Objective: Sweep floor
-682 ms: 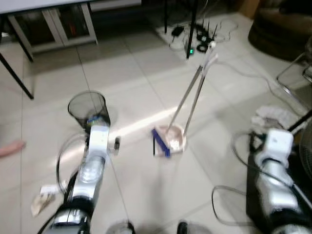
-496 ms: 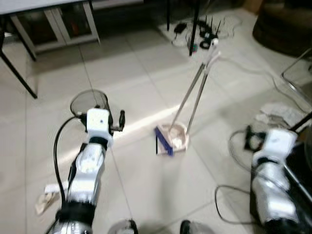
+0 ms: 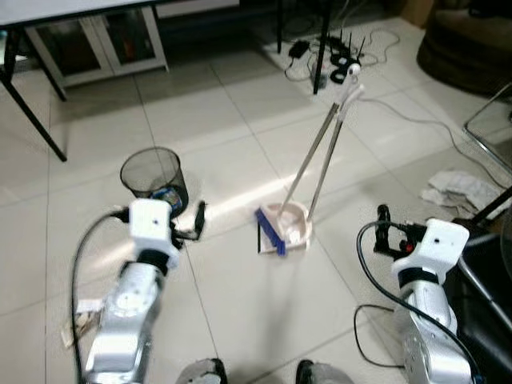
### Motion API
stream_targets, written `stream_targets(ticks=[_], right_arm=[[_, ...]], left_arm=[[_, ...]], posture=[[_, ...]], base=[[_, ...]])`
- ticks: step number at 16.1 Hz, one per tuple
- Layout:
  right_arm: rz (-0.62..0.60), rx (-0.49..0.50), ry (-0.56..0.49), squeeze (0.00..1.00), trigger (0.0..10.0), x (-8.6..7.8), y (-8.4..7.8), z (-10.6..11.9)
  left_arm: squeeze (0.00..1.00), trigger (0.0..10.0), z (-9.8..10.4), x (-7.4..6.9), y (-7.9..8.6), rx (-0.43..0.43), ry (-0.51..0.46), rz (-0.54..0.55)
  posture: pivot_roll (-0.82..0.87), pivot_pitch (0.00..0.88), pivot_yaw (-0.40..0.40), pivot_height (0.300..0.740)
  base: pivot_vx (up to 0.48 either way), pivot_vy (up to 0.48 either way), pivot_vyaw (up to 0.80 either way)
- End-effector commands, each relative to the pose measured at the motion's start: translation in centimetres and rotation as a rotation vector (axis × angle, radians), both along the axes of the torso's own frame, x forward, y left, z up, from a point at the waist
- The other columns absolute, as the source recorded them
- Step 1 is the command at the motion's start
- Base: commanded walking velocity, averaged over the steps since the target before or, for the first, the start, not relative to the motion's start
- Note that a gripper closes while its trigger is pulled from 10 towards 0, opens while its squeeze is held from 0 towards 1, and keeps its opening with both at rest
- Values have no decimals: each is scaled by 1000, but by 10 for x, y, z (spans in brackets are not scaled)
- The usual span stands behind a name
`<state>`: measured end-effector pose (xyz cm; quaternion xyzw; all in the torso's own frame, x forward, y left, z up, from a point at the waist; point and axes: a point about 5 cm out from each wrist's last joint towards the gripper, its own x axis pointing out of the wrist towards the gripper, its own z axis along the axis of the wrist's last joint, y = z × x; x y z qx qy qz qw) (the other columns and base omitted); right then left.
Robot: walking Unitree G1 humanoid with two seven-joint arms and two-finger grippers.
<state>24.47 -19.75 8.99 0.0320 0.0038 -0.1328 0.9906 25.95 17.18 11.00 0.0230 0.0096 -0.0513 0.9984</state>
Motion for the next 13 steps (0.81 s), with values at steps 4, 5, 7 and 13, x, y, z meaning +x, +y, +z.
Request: stream_targets(ticks=[4, 5, 7, 13], right_arm=[[-15, -49, 0, 1000, 10000, -2, -12, 12], [-30, -82, 19, 824, 10000, -4, -15, 13], [-21, -54, 48, 0, 10000, -12, -24, 11], [1, -113, 98, 0, 10000, -12, -23, 19]], left_arm=[[851, 10000, 6, 11, -23, 101, -48, -62], [482, 10000, 5, 12, -27, 114, -49, -68], [408, 10000, 1, 9, -41, 124, -42, -109], [0, 10000, 1, 7, -37, 124, -18, -35]], posture=[[-28, 67, 54, 740], [-46, 71, 64, 740], [-70, 79, 110, 740], [-71, 145, 40, 740]], base=[[0, 0, 0], [0, 0, 0], [0, 0, 0], [0, 0, 0]])
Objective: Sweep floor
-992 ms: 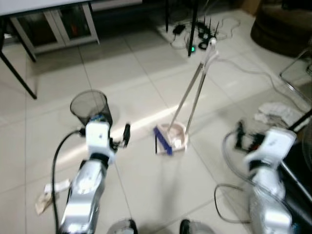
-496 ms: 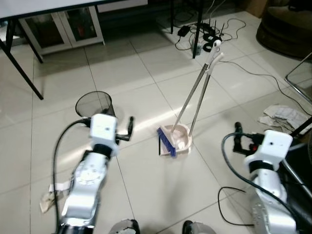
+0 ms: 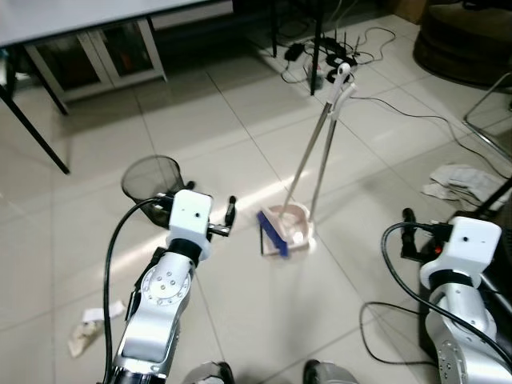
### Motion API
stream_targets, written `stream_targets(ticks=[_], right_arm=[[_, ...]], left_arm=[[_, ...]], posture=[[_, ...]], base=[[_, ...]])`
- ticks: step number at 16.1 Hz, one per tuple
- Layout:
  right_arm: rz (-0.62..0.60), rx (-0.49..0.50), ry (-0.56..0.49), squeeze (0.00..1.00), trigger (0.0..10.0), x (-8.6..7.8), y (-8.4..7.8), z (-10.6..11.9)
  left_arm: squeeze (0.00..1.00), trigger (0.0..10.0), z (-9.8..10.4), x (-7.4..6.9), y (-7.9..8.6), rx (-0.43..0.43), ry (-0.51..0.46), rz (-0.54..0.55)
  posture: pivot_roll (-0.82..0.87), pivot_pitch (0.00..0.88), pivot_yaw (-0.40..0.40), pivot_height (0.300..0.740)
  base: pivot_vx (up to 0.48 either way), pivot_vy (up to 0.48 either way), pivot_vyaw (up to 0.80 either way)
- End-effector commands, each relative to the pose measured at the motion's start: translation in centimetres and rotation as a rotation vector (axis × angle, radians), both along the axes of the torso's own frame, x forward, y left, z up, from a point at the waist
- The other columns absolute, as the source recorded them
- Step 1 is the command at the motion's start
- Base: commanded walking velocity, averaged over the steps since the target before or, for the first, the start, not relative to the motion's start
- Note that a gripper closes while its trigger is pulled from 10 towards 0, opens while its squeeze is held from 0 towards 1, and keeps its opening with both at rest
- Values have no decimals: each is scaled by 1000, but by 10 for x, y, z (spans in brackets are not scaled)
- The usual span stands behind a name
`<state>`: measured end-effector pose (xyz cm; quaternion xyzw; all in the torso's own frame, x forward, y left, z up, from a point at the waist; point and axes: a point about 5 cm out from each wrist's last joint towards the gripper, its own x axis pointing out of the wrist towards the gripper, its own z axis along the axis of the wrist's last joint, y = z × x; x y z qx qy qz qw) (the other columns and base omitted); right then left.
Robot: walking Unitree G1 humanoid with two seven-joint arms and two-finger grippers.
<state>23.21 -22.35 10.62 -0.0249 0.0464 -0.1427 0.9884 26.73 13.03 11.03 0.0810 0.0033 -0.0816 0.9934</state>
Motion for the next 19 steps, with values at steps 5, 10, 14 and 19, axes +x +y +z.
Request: stream_targets(ticks=[5, 10, 14, 19], right_arm=[[56, 13, 0, 0, 10000, 22, 10, 10], [23, 71, -103, 0, 10000, 44, 15, 28], [105, 16, -166, 0, 10000, 70, 39, 45], [97, 48, -188, 0, 10000, 68, 47, 44]], left_arm=[[0, 10000, 0, -4, -7, -24, 11, 42], [0, 10000, 14, 15, 14, 8, -25, 99], [0, 10000, 34, 28, 33, -2, -91, 144], [0, 10000, 51, 24, 30, 12, -150, 62]], posture=[[-69, 109, -20, 740], [-32, 74, -51, 740], [1, 110, -10, 740], [29, 105, 4, 740]], base=[[0, 0, 0], [0, 0, 0], [0, 0, 0], [149, 0, 0]])
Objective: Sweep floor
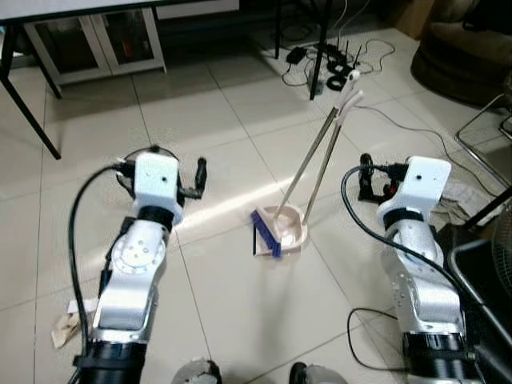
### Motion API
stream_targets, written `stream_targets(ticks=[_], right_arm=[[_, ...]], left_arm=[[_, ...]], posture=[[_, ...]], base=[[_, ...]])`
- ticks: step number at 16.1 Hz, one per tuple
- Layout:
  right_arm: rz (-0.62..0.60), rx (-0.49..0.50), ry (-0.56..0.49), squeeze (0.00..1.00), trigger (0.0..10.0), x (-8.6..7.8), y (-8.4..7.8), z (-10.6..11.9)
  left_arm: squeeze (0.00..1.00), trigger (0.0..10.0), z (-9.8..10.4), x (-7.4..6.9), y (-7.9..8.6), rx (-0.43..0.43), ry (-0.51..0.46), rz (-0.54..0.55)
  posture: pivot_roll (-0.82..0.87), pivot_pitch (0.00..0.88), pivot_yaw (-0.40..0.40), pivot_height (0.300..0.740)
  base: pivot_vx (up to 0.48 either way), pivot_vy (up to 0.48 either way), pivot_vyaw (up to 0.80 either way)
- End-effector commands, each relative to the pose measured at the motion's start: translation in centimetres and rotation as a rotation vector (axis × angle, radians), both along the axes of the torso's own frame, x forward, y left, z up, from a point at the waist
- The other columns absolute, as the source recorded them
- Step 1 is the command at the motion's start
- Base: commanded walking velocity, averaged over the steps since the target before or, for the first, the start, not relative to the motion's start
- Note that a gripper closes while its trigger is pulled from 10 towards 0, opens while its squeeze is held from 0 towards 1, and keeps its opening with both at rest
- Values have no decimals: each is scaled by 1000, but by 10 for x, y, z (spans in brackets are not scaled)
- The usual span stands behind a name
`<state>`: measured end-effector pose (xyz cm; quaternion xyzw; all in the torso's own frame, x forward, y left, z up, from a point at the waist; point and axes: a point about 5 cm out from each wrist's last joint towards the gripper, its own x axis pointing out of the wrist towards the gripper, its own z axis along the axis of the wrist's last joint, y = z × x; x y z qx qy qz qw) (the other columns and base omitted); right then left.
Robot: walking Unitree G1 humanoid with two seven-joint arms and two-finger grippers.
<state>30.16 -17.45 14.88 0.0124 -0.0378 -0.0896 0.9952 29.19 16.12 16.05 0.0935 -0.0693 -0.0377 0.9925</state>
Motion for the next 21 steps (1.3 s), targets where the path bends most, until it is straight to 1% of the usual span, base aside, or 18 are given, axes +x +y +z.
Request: stream_targets(ticks=[1, 3, 4, 5, 7, 8, 10, 11, 13, 14, 16, 17, 18, 19, 20, 21], right_arm=[[-1, -36, -8, 0, 10000, -3, 2, 1], [8, -38, -19, 0, 10000, -8, 5, 2], [8, -6, -14, 0, 10000, -10, 4, 1], [15, -2, -11, 0, 10000, -9, 3, -1], [15, -40, 3, 0, 10000, -7, 2, -4], [18, -35, 0, 0, 10000, -9, 2, -4], [17, -30, 4, 0, 10000, -11, 3, -7], [10, -5, 23, 0, 10000, -13, 3, -14], [0, -28, 64, 0, 10000, -18, 0, -30], [-2, -17, 72, 0, 10000, -20, -1, -33], [15, -24, 110, 0, 10000, -22, -1, -42], [27, -47, 189, 0, 10000, -25, -2, -60], [24, -59, 228, 0, 10000, -27, -5, -68], [9, -58, 278, 0, 10000, -30, -9, -79], [-5, -33, 291, 0, 10000, -31, -11, -83], [-2, -31, 290, 0, 10000, -30, -11, -83]], left_arm=[[0, 10000, -3, -2, 0, -10, 16, -18], [0, 10000, -10, -5, 0, -17, 29, -34], [0, 10000, -13, -9, -1, -11, 36, -59], [0, 10000, -17, -11, 1, -7, 55, -57], [0, 10000, -19, -8, 3, -16, 66, -53], [0, 10000, -17, -7, 1, -8, 61, -75], [0, 10000, -16, -6, 1, -6, 59, -83], [0, 10000, -18, -4, 0, -16, 58, -84], [0, 10000, -28, -6, 1, -29, 89, -75], [0, 10000, -32, -8, 3, -22, 95, -76], [0, 10000, -40, -9, 10, -45, 113, -51], [0, 10000, -55, -12, 15, -42, 151, -39], [0, 10000, -63, -14, 17, -32, 171, -37], [0, 10000, -75, -17, 20, -26, 209, -21], [0, 10000, -84, -18, 21, -26, 239, -7], [0, 10000, -86, -19, 20, -29, 242, -9]], posture=[[18, 104, 6, 740], [4, 76, -1, 740], [3, 52, 0, 740], [-3, 61, 14, 740], [-4, 69, 18, 740], [-1, 65, 23, 740], [-8, 49, 33, 740], [-6, 45, 34, 740], [-6, 35, 37, 740], [-1, 32, 35, 740], [-5, 34, 39, 740], [-10, 36, 36, 740], [-9, 40, 31, 740], [-5, 44, 21, 740], [-4, 49, 13, 740], [-3, 56, 7, 740]], base=[[270, 0, 0], [270, 0, 0], [274, 0, 0], [266, 0, 0], [270, 0, 0], [274, 0, 0], [274, 0, 0], [277, 0, 0], [274, 0, 0], [266, 0, 0], [274, 0, 0], [270, 0, 0], [270, 0, 0], [274, 0, 0], [270, 0, 0], [262, 0, 0]])
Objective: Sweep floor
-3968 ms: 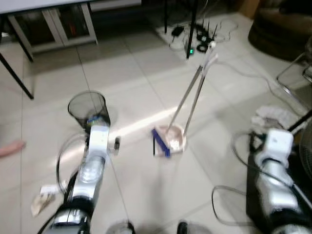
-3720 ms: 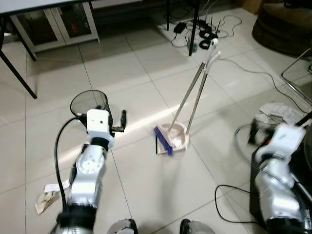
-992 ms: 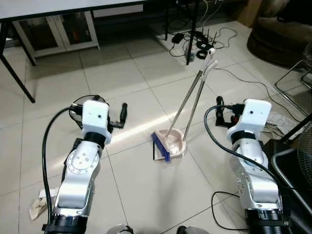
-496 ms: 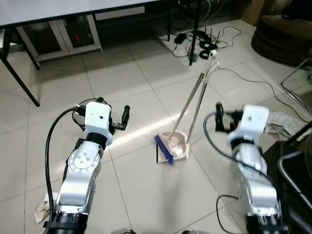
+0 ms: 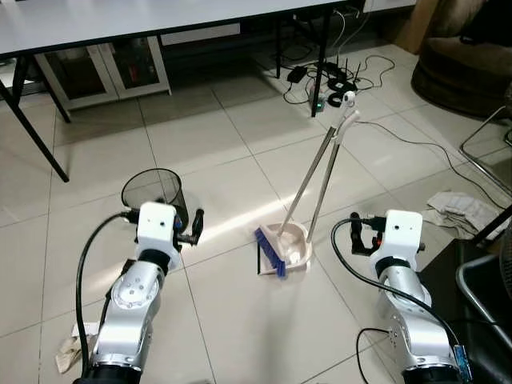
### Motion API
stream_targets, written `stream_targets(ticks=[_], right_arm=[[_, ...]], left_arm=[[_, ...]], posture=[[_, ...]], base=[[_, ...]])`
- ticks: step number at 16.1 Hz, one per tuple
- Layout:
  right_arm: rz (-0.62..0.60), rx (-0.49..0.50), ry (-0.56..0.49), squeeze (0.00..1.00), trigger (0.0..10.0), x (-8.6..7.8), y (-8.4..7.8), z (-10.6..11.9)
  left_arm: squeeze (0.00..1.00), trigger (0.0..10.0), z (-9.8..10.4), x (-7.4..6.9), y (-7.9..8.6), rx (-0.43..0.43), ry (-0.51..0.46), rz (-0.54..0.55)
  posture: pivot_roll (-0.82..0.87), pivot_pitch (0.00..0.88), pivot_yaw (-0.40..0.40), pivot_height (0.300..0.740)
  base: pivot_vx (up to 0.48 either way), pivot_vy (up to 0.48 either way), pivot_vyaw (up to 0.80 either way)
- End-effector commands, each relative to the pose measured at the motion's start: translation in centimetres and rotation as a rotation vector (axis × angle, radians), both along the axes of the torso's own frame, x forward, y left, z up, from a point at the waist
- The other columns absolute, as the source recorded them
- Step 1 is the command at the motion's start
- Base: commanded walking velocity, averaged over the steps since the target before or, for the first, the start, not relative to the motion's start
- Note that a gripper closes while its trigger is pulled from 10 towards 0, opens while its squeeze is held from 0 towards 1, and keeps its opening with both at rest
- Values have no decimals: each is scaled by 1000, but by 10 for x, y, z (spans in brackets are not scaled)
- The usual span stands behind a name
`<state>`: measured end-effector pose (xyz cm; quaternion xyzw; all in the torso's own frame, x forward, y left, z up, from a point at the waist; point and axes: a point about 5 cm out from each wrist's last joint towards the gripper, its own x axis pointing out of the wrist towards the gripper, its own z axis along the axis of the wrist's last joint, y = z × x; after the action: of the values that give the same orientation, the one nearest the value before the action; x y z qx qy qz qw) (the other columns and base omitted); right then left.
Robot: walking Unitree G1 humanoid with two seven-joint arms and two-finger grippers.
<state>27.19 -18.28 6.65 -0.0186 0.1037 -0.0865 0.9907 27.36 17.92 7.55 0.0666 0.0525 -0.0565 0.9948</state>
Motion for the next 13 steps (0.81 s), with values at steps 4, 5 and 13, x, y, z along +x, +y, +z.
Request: stream_targets(ticks=[4, 5, 13], right_arm=[[8, 21, 26, 0, 10000, 6, -2, -4], [17, 14, 28, 0, 10000, 7, -2, -5], [-14, 14, 24, 0, 10000, 8, -8, -5]], left_arm=[[0, 10000, 0, 2, -4, 14, -2, -21], [0, 10000, 0, 4, -4, 12, -6, -22], [0, 10000, 3, 13, -9, 31, -20, -27]], posture=[[5, 78, -3, 740], [1, 82, 3, 740], [-9, 89, 20, 740]], base=[[0, 0, 0], [0, 0, 0], [0, 0, 0]])
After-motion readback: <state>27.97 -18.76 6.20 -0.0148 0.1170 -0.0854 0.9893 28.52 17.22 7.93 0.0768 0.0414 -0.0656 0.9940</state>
